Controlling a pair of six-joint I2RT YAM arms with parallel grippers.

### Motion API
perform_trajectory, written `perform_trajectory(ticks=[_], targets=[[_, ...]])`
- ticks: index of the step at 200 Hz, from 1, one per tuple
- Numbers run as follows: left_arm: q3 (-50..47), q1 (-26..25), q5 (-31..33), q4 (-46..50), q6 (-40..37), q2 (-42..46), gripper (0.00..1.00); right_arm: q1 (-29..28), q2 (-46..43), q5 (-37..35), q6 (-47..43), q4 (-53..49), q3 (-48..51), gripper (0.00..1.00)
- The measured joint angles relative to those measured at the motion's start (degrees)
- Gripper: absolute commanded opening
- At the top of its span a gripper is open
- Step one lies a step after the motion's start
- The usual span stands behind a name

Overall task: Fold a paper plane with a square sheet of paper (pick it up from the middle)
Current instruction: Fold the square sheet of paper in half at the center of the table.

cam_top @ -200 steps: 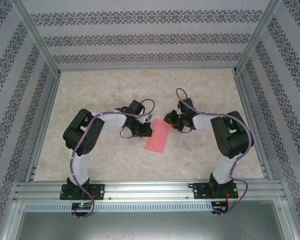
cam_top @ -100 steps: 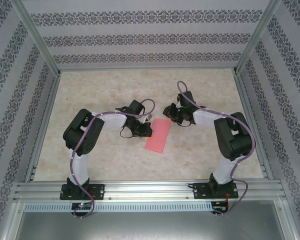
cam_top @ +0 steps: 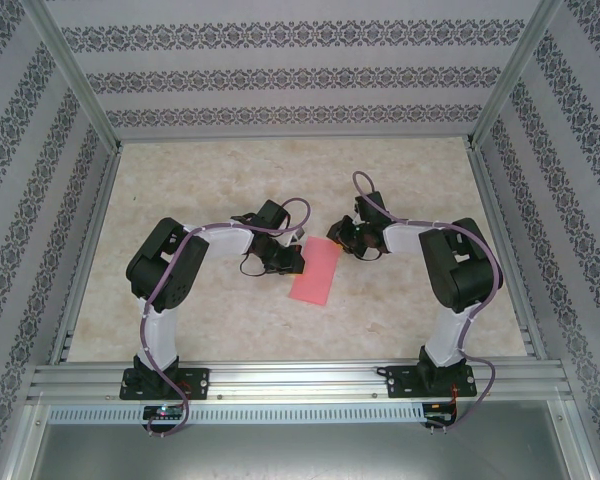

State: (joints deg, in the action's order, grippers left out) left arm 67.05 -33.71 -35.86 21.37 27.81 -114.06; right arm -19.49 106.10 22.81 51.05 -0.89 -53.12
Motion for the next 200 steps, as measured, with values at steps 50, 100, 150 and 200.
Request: perform_trajectory(ticks=[50, 100, 150, 200], targets=[[0.0, -0.1, 0.2, 0.0, 0.0, 0.0, 0.00, -0.8, -9.2, -0.8, -0.1, -3.6, 0.5, 0.26], [0.0, -0.1, 0.2, 0.0, 0.0, 0.0, 0.00, -5.1, -14.1, -1.9, 2.0, -0.4, 6.2, 0.26], [0.0, -0.1, 0.2, 0.0, 0.0, 0.0, 0.00, -9.8, -13.7, -4.4, 4.8, 2.0, 12.3, 0.26], [0.0, -0.1, 0.2, 0.0, 0.0, 0.0, 0.00, -9.7, -11.8, -5.0, 5.9, 5.7, 15.4, 0.27]])
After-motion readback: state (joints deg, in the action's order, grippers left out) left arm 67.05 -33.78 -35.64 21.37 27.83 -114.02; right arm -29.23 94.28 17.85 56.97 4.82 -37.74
